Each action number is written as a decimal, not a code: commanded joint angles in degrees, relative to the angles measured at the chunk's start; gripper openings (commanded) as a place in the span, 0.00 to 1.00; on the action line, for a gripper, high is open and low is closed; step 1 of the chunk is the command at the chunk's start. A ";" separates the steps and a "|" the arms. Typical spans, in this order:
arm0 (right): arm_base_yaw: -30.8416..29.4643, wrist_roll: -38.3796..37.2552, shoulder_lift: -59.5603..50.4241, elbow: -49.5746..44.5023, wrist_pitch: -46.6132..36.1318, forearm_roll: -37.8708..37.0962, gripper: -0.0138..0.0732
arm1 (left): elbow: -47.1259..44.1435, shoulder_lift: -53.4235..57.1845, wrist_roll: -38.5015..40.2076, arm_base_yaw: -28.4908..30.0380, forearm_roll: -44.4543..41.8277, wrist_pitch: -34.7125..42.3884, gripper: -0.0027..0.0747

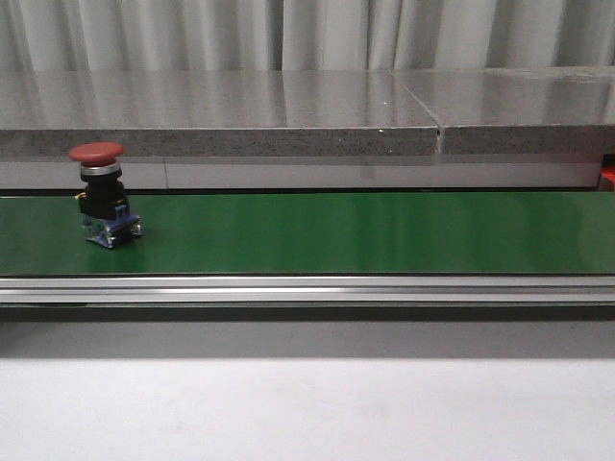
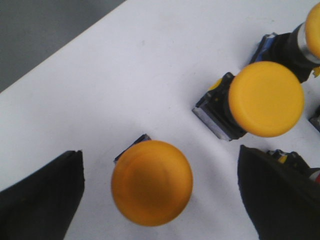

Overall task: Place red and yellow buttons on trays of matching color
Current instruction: 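Grasp a yellow push-button from the table with the left gripper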

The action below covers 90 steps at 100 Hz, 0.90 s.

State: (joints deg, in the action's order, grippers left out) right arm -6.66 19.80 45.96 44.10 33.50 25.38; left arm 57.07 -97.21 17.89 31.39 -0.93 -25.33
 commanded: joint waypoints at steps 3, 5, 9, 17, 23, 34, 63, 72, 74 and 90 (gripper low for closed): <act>0.13 0.40 -0.47 1.43 -3.31 0.75 0.08 | 2.61 0.48 0.72 -0.30 0.25 2.44 0.82; 0.13 0.40 -0.47 1.43 -3.31 0.75 0.08 | 2.78 0.24 0.72 -0.30 0.25 2.44 0.82; 0.13 0.40 -0.47 1.43 -3.31 0.75 0.08 | 2.88 -0.32 0.72 -0.30 0.25 2.33 0.82; 0.13 0.40 -0.47 1.43 -3.31 0.75 0.08 | 3.01 -1.32 0.72 -0.30 0.25 2.33 0.82; 0.13 0.40 -0.47 1.43 -3.31 0.75 0.08 | 3.01 -1.75 0.72 -0.30 0.25 2.33 0.82; 0.13 0.40 -0.47 1.43 -3.31 0.75 0.08 | 3.13 -2.24 0.72 -0.30 0.25 2.33 0.75; 0.13 0.40 -0.47 1.43 -3.31 0.75 0.08 | 3.93 -1.08 0.72 -0.30 0.25 1.69 0.16; 0.13 0.40 -0.47 1.43 -3.31 0.75 0.08 | 3.93 0.53 0.72 -0.30 0.25 1.65 0.01; 0.13 0.40 -0.47 1.43 -3.31 0.75 0.08 | 3.93 1.01 0.72 -0.30 0.12 1.55 0.01; 0.13 0.40 -0.47 1.43 -3.31 0.75 0.08 | 3.93 6.50 0.72 -0.30 -0.03 0.01 0.01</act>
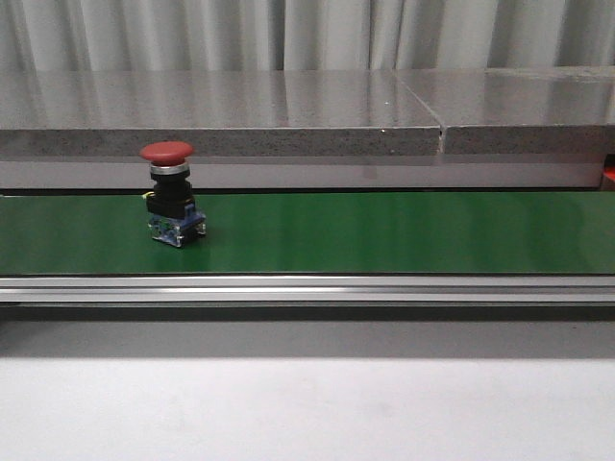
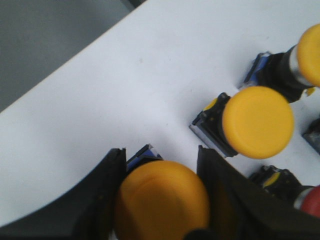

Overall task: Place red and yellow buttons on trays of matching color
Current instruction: 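Grasp a yellow push-button from the table with the left gripper, then set the yellow button on the belt and open the left gripper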

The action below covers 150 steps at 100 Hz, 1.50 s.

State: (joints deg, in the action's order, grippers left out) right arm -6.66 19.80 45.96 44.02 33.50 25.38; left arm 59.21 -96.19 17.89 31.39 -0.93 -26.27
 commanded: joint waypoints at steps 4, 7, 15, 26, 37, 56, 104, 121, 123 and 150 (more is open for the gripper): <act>0.13 0.40 -0.47 1.51 -3.31 0.75 0.08 | 1.79 6.94 0.60 -0.30 -0.03 0.12 0.01; 0.13 0.40 -0.47 1.51 -3.31 0.75 0.08 | 1.79 8.52 0.35 -0.41 -0.03 -0.53 0.01; 0.13 0.40 -0.47 1.51 -3.31 0.75 0.08 | 1.79 11.84 -1.23 -0.93 -0.03 -1.87 0.01; 0.13 0.40 -0.47 1.51 -3.31 0.75 0.08 | 1.79 17.36 -2.45 -4.07 -0.03 -2.43 0.01; 0.13 0.40 -0.47 1.51 -3.31 0.75 0.08 | 1.79 21.12 -2.92 -8.75 -0.03 -3.04 0.01; 0.13 0.40 -0.47 1.51 -3.31 0.75 0.08 | 1.79 21.62 -5.12 -19.29 0.08 -5.18 0.01; 0.13 0.40 -0.47 1.51 -3.31 0.75 0.08 | 1.79 10.22 -5.50 -28.88 -0.02 -4.59 0.01; 0.13 0.40 -0.47 1.51 -3.31 0.75 0.08 | 1.79 8.42 -5.50 -28.88 0.93 -4.25 0.02; 0.13 0.40 -0.47 1.51 -3.31 0.75 0.08 | 1.79 8.42 -5.50 -28.88 1.31 -4.10 0.03; 0.13 0.40 -0.47 1.51 -3.31 0.75 0.08 | 4.24 8.42 -6.79 -28.88 1.56 -5.79 0.69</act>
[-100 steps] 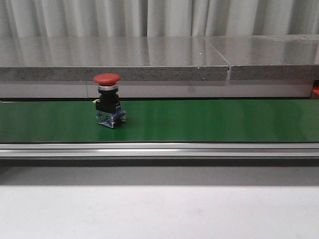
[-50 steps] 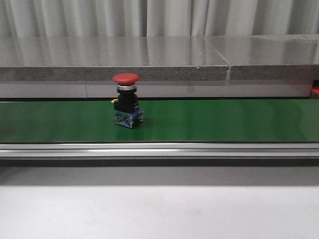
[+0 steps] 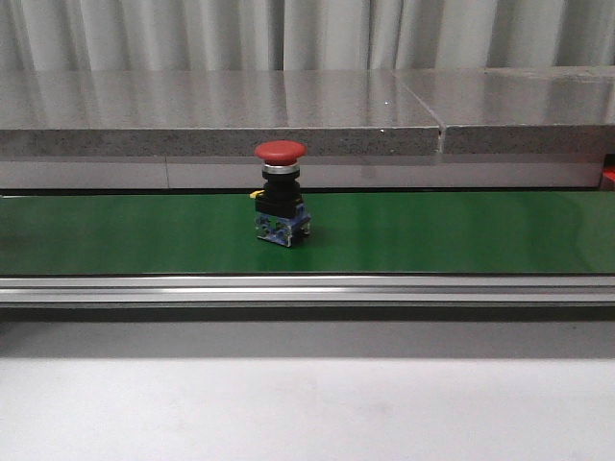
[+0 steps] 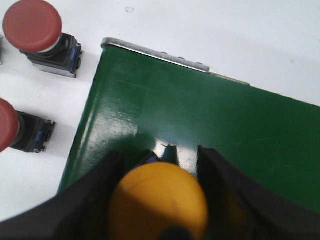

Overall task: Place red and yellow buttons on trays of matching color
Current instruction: 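Set the yellow button on the belt and open the left gripper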

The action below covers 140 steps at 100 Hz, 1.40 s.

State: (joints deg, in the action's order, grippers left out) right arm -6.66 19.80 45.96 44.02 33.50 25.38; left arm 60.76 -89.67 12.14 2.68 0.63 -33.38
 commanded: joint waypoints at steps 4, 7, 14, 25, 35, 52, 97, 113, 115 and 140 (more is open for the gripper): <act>0.13 0.40 -0.47 1.51 -3.31 0.75 0.08 | 3.22 1.90 -1.25 -0.17 0.15 0.74 0.78; 0.13 0.40 -0.47 1.51 -3.31 0.75 0.08 | 3.72 1.90 -1.25 -0.17 0.15 0.26 0.81; 0.13 0.40 -0.47 1.51 -3.31 0.75 0.08 | 5.01 1.90 -2.38 -0.26 0.28 -0.86 0.84; 0.13 0.40 -0.47 1.51 -3.31 0.75 0.08 | 7.33 1.90 -4.05 -0.85 0.66 -2.95 0.84; 0.13 0.40 -0.47 1.51 -3.31 0.75 0.08 | 9.33 2.26 -4.21 -1.70 0.80 -3.70 0.84; 0.13 0.40 -0.47 1.51 -3.31 0.75 0.08 | 11.20 4.88 -4.21 -3.70 0.80 -3.42 0.84; 0.13 0.40 -0.47 1.51 -3.31 0.75 0.08 | 3.14 21.89 -4.21 -11.09 -0.63 4.09 0.84; 0.13 0.40 -0.47 1.51 -3.31 0.75 0.08 | -4.67 29.98 -4.21 -13.16 -0.32 7.15 0.84; 0.13 0.40 -0.47 1.51 -3.31 0.75 0.08 | -5.84 31.14 -4.21 -13.30 -0.32 7.65 0.84; 0.13 0.40 -0.47 1.51 -3.31 0.75 0.08 | -20.51 46.09 -4.21 -13.54 -0.32 12.93 0.84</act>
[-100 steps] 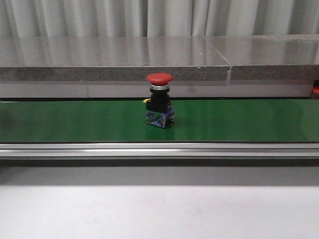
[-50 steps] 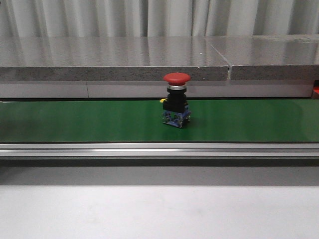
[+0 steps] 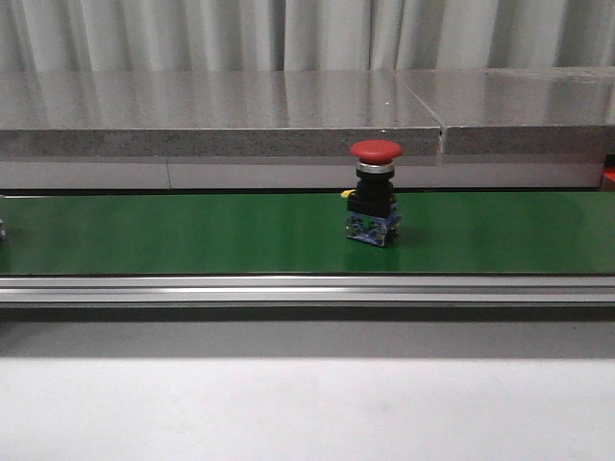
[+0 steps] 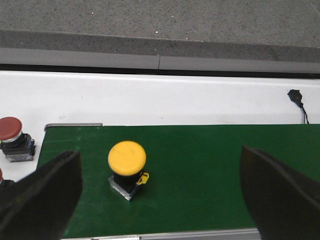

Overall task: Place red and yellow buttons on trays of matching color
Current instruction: 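Set the yellow button on the belt and open the left gripper, then lower the right gripper over the red button at the belt end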

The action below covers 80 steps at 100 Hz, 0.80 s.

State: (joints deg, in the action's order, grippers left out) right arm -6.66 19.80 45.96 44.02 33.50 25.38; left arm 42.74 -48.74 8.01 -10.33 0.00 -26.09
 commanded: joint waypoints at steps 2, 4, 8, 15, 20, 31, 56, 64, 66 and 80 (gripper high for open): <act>0.13 0.40 -0.47 1.51 -3.31 0.75 0.08 | -3.21 6.48 -0.08 -0.52 0.30 5.64 0.84; 0.13 0.40 -0.47 1.51 -3.31 0.75 0.08 | -4.26 7.74 -0.08 -0.52 0.30 5.64 0.84; 0.13 0.40 -0.47 1.51 -3.31 0.75 0.08 | -6.22 9.78 -0.08 -0.52 0.30 5.64 0.84; 0.13 0.40 -0.47 1.51 -3.31 0.75 0.08 | -9.21 13.76 -0.08 -0.52 0.30 5.64 0.84; 0.13 0.40 -0.47 1.51 -3.31 0.75 0.08 | -10.97 16.34 -0.08 -0.52 0.30 5.64 0.84; 0.13 0.40 -0.47 1.51 -3.31 0.75 0.08 | -14.01 21.44 -0.08 -0.52 0.30 5.38 0.79; 0.13 0.40 -0.47 1.51 -3.31 0.75 0.08 | -15.70 27.06 -0.08 -0.52 0.30 4.38 0.33; 0.13 0.40 -0.47 1.51 -3.31 0.75 0.08 | -15.70 27.11 -0.08 -0.52 0.30 4.38 0.14; 0.13 0.40 -0.47 1.51 -3.31 0.75 0.08 | -15.70 27.11 -0.08 -0.52 0.30 4.38 0.11; 0.13 0.40 -0.47 1.51 -3.31 0.75 0.08 | -15.70 27.11 -0.08 -0.52 0.30 4.38 0.01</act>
State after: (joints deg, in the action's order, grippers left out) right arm -6.66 19.80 45.96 44.02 33.50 25.38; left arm 25.54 -21.34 7.89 -10.43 0.00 -25.73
